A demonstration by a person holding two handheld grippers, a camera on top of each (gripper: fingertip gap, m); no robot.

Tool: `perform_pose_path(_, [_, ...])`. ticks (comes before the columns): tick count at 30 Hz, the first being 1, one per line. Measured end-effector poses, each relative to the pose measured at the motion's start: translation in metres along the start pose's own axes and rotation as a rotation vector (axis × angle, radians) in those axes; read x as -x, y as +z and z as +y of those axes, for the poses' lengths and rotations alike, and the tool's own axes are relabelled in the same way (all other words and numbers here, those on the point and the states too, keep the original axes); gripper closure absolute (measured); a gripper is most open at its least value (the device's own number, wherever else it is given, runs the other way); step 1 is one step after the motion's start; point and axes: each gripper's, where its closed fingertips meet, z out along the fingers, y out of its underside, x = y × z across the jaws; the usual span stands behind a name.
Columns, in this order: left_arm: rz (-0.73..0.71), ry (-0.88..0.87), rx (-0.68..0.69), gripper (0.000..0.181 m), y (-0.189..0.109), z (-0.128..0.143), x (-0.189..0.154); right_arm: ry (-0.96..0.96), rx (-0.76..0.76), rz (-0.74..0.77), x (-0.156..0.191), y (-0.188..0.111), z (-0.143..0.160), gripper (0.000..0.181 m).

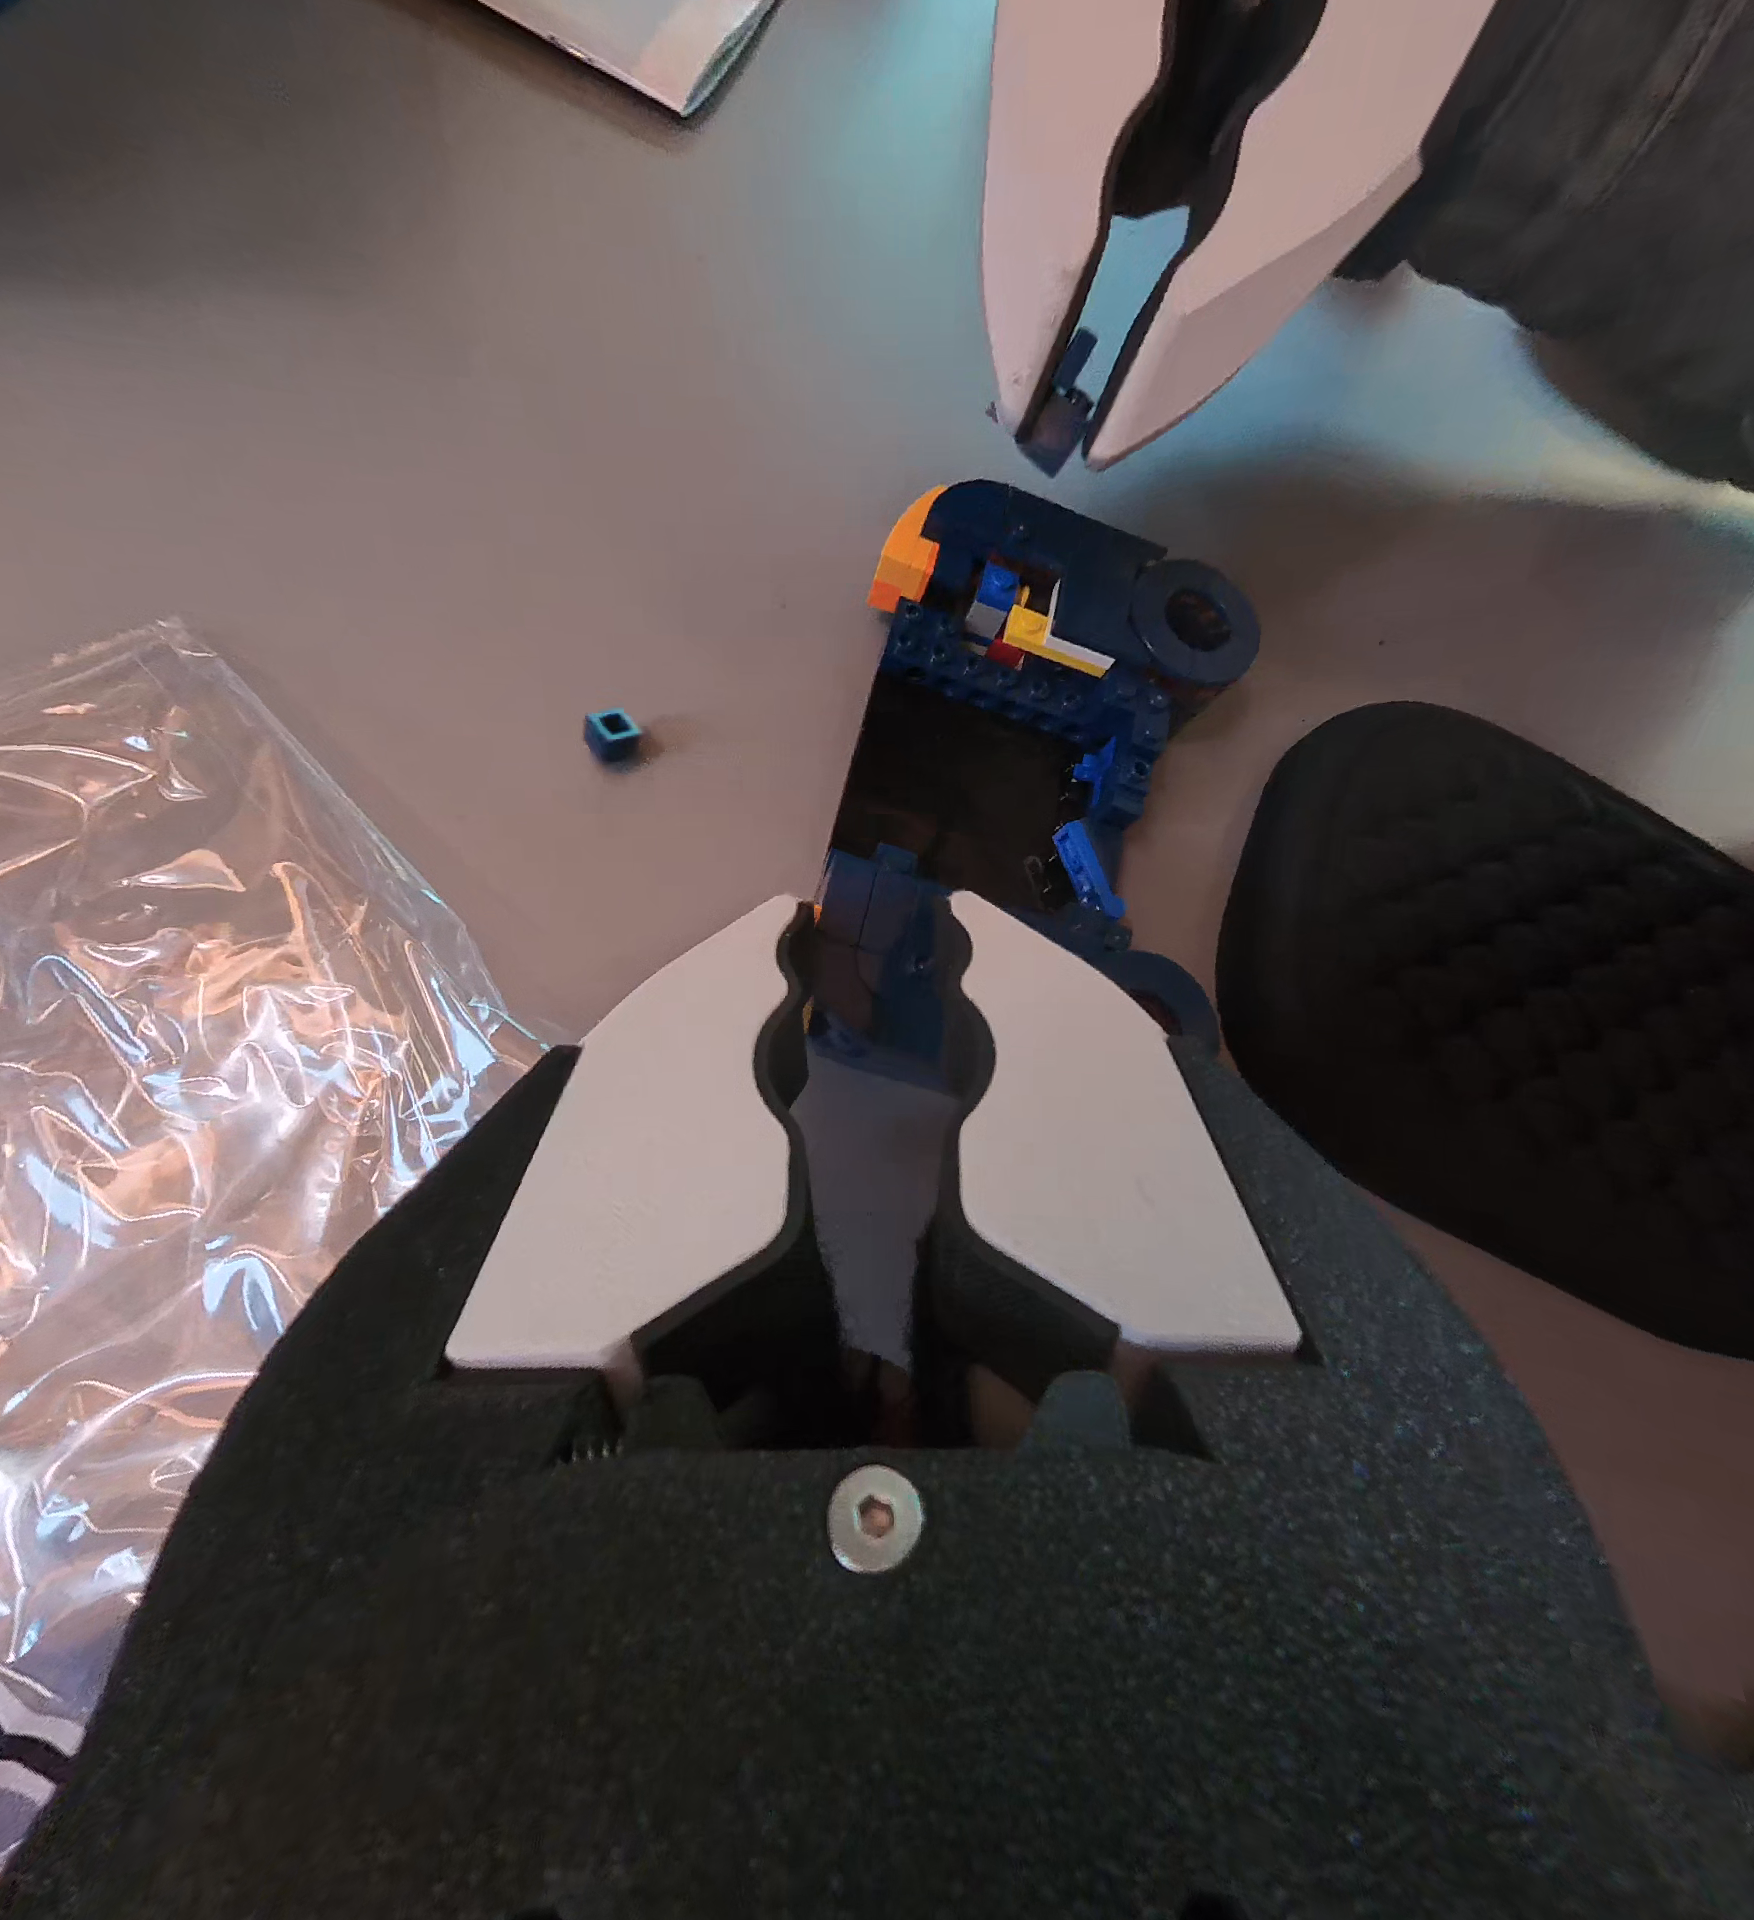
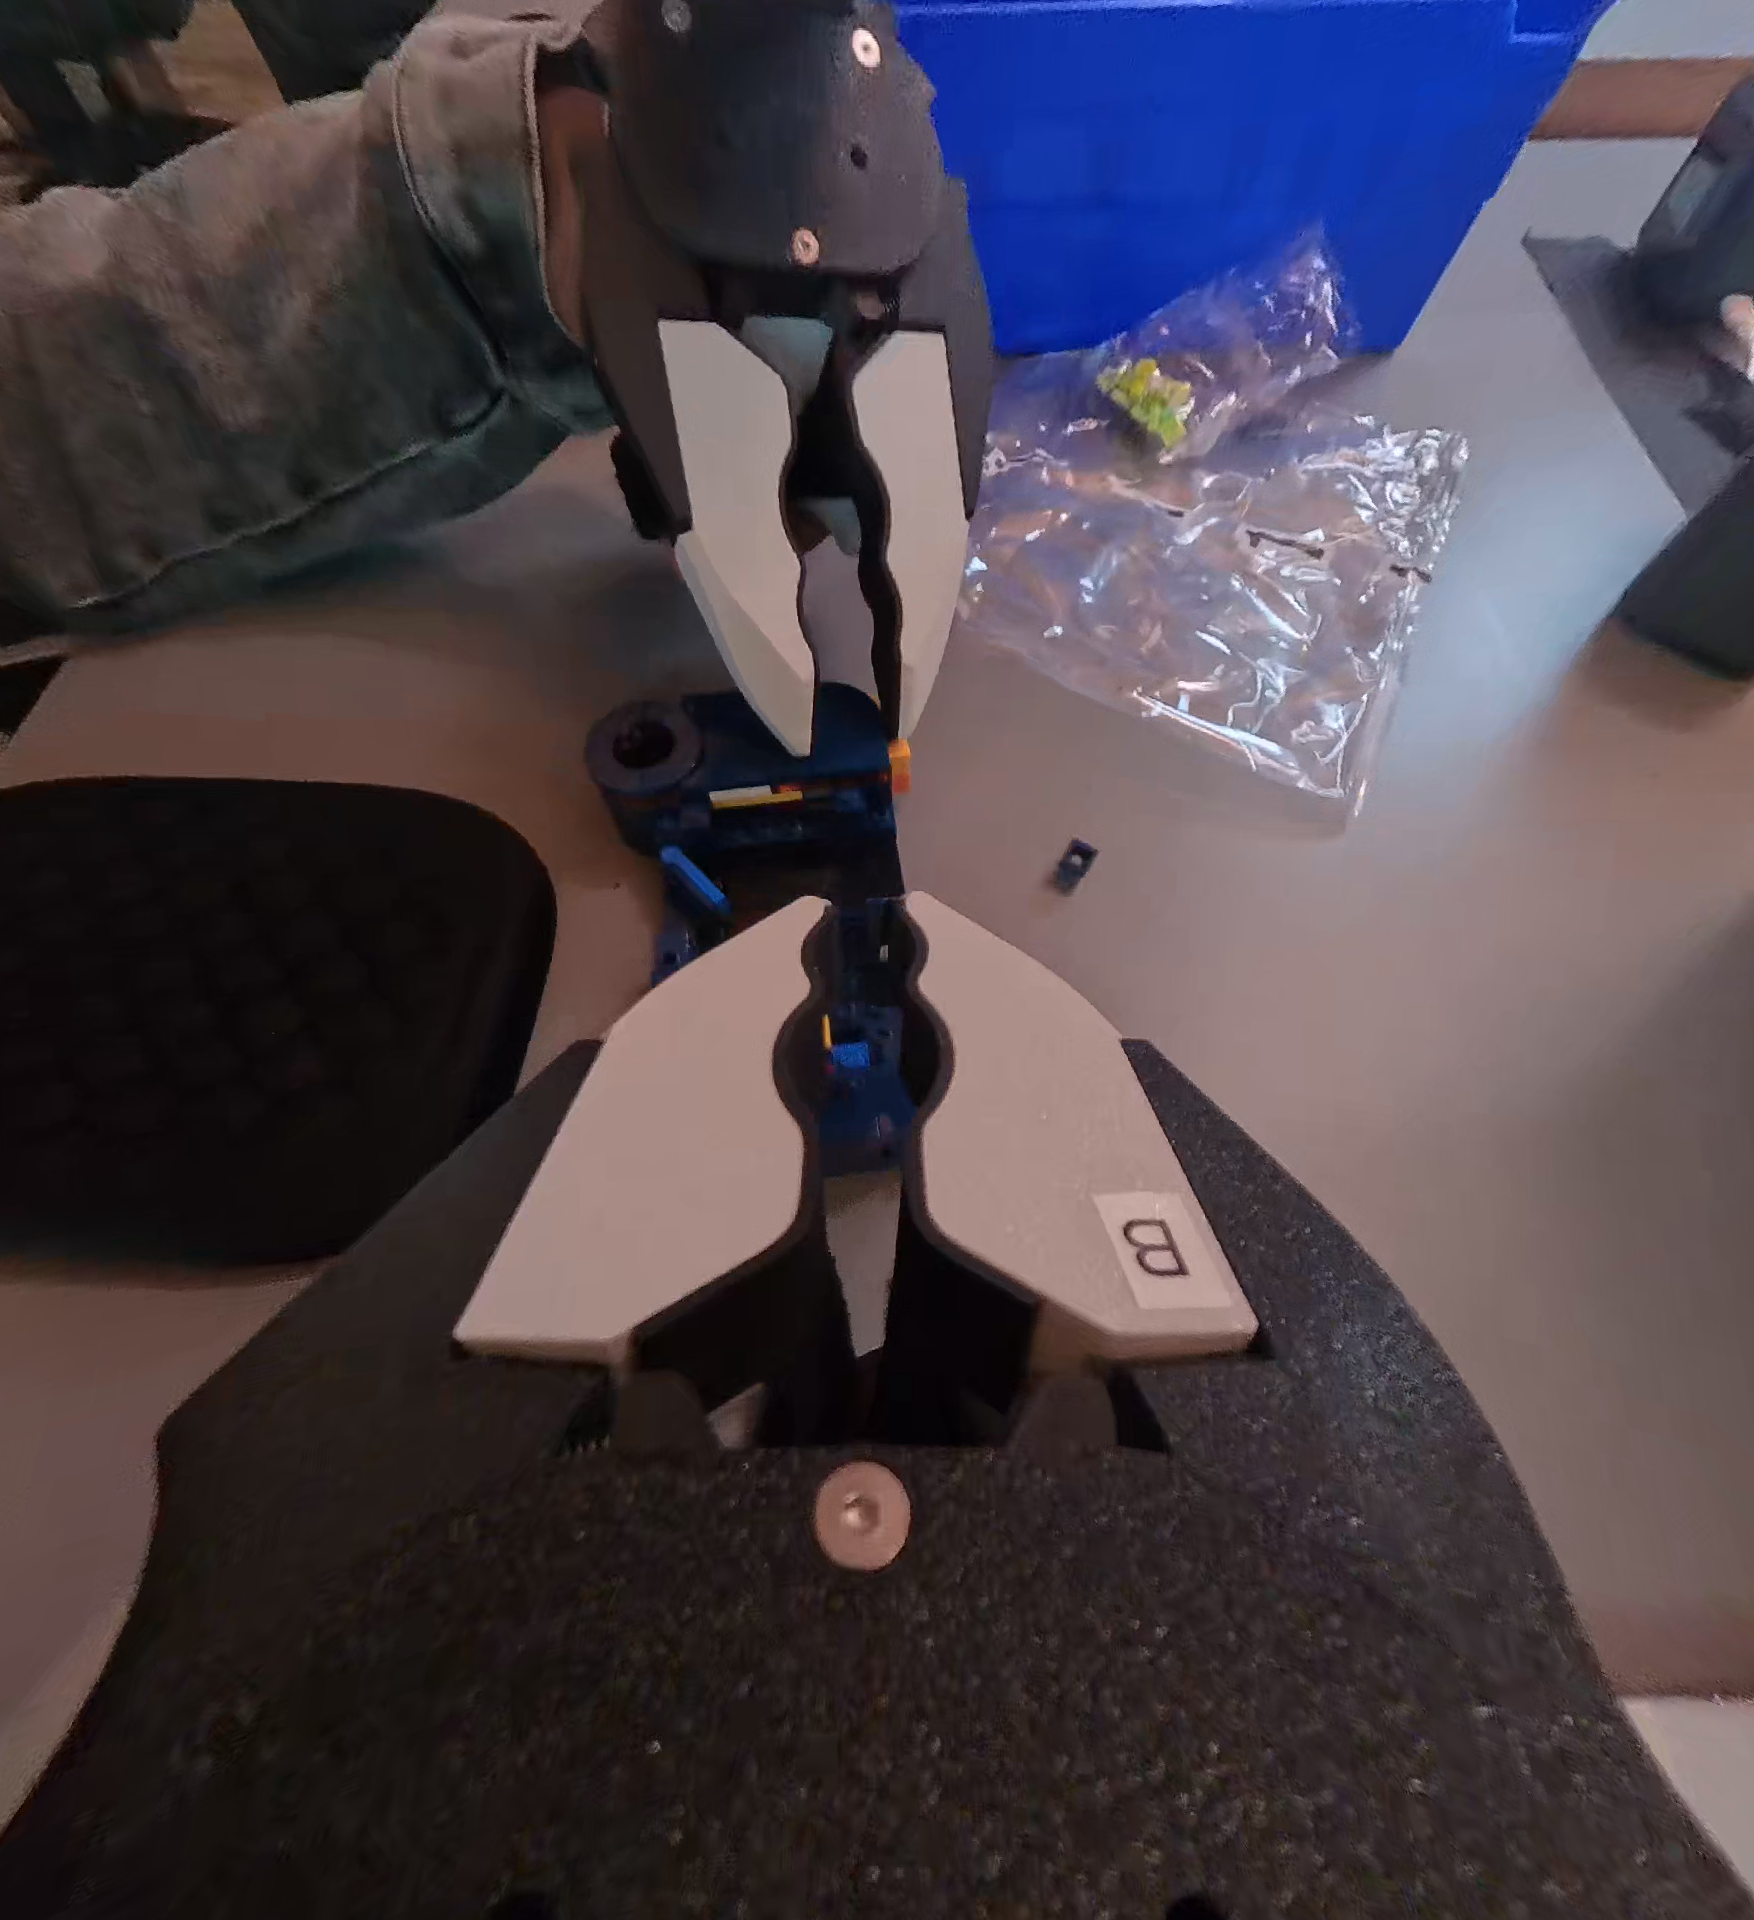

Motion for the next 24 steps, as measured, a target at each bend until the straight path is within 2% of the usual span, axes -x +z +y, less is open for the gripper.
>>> perform_pose_path(3, [0.008, 0.003, -0.032, 0.154, -0.003, -0.007, -0.001, 0.041, -0.14, -0.047, 0.007, 0.002, -0.021, 0.172])
perform_pose_path(5, [0.045, 0.055, -0.189, 0.153, -0.013, -0.032, -0.009, 0.124, -0.301, -0.096, 0.01, -0.005, -0.042, 0.172])
perform_pose_path(8, [0.09, 0.222, -0.477, 0.152, -0.035, -0.074, -0.036, 0.248, -0.524, -0.162, 0.013, -0.018, -0.067, 0.172])
perform_pose_path(10, [0.087, 0.268, -0.587, 0.156, -0.038, -0.091, -0.048, 0.289, -0.622, -0.193, 0.017, -0.024, -0.079, 0.173])
perform_pose_path(14, [0.345, 0.116, -0.678, 0.162, -0.034, -0.11, -0.075, 0.23, -0.764, -0.172, 0.026, -0.036, -0.095, 0.173])
perform_pose_path(15, [0.362, 0.094, -0.701, 0.162, -0.034, -0.113, -0.076, 0.231, -0.786, -0.168, 0.027, -0.038, -0.097, 0.173])
perform_pose_path(20, [0.269, 0.154, -0.713, 0.165, -0.028, -0.115, -0.073, 0.248, -0.807, -0.179, 0.033, -0.036, -0.097, 0.173])
perform_pose_path(24, [0.297, 0.134, -0.715, 0.164, -0.027, -0.113, -0.071, 0.261, -0.773, -0.178, 0.033, -0.027, -0.091, 0.173])
